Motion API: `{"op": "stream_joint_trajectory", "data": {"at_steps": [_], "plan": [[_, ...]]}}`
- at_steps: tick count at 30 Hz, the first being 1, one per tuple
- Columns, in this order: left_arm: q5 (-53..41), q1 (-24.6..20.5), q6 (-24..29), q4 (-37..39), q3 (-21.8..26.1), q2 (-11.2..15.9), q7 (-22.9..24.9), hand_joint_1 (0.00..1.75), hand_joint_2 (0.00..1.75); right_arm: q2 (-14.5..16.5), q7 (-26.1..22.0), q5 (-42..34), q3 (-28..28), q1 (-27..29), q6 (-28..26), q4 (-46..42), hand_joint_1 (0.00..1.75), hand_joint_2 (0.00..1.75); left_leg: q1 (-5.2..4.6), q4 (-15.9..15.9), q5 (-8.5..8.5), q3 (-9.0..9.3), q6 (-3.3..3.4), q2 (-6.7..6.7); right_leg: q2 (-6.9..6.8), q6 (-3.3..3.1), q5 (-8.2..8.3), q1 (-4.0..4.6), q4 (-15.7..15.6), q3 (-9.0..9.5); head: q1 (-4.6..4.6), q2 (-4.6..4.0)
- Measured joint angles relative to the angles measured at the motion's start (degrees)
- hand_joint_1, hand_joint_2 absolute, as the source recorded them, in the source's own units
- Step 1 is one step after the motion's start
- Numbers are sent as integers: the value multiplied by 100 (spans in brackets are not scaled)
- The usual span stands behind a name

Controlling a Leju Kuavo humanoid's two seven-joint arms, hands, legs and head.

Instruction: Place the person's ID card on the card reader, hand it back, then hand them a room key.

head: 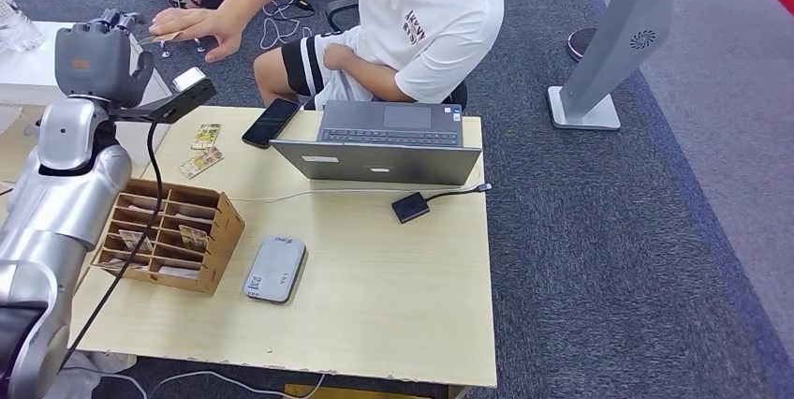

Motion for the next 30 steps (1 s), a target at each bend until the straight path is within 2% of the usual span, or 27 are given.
{"op": "stream_joint_trajectory", "data": {"at_steps": [4,7,10,13,15,17,19,21,23,25,27,28,30], "plan": [[713,189,-128,-154,8,0,-306,0,175,-1,3,-13,-2,4,-17,1,0,175,0,0,0,-2,0,0,0,0,0,0,0,0,0,0],[1689,539,-402,-579,116,45,-654,0,175,-1,9,-44,-4,8,-37,2,0,175,-1,-1,-3,-5,0,6,5,0,0,-1,0,0,1,0],[3402,1362,-901,-1522,483,184,-1220,0,175,-1,-22,-139,-33,32,-42,2,0,175,-1,-2,-12,1,-3,32,34,0,-2,-2,1,-1,1,-1],[4824,2494,-1415,-2678,1130,311,-1745,0,175,2,-89,-222,-101,78,-54,3,0,175,0,-3,-26,8,-4,59,62,-1,-10,-1,2,-8,-3,-1],[5258,3163,-1682,-3345,1629,341,-1958,0,175,3,-115,-237,-148,106,-62,5,0,175,3,-3,-33,3,-4,60,66,0,-18,0,1,-14,-6,0],[5526,3633,-1871,-3813,2047,351,-2073,0,175,3,-143,-259,-185,116,-67,7,0,175,5,-4,-34,-8,-4,48,53,0,-22,1,1,-11,-4,0],[6198,4169,-2161,-4266,2521,361,-2260,0,175,14,-204,-329,-239,119,-78,9,0,175,5,-7,-39,-6,-8,57,59,-3,-24,1,3,-5,-3,0],[7245,4769,-2815,-4691,3231,305,-2390,0,175,37,-293,-420,-312,137,-113,11,0,175,5,-9,-49,6,-13,80,81,-5,-26,1,4,-4,-6,0],[8326,5176,-4035,-4934,4418,99,-2150,0,175,61,-379,-490,-403,167,-158,19,0,175,9,-9,-55,10,-11,87,89,-4,-33,4,3,-5,-7,-1],[8938,5328,-5176,-5008,5802,-138,-1767,0,175,80,-424,-518,-481,190,-178,28,0,175,13,-8,-58,10,-10,84,86,-4,-41,9,0,-9,-8,-1],[8984,5337,-5739,-5042,6820,-307,-1542,0,175,92,-437,-515,-533,199,-178,31,0,175,14,-8,-60,9,-10,70,73,-2,-46,12,-1,-7,-13,0],[8930,5320,-5883,-5064,7184,-385,-1461,0,175,98,-440,-513,-556,196,-178,31,0,175,15,-8,-60,8,-9,58,61,0,-49,12,-1,-3,-14,0],[8847,5291,-6008,-5100,7611,-487,-1372,0,175,107,-441,-511,-582,187,-178,31,0,175,16,-8,-59,7,-9,38,43,1,-52,13,-1,2,-13,0]]}}
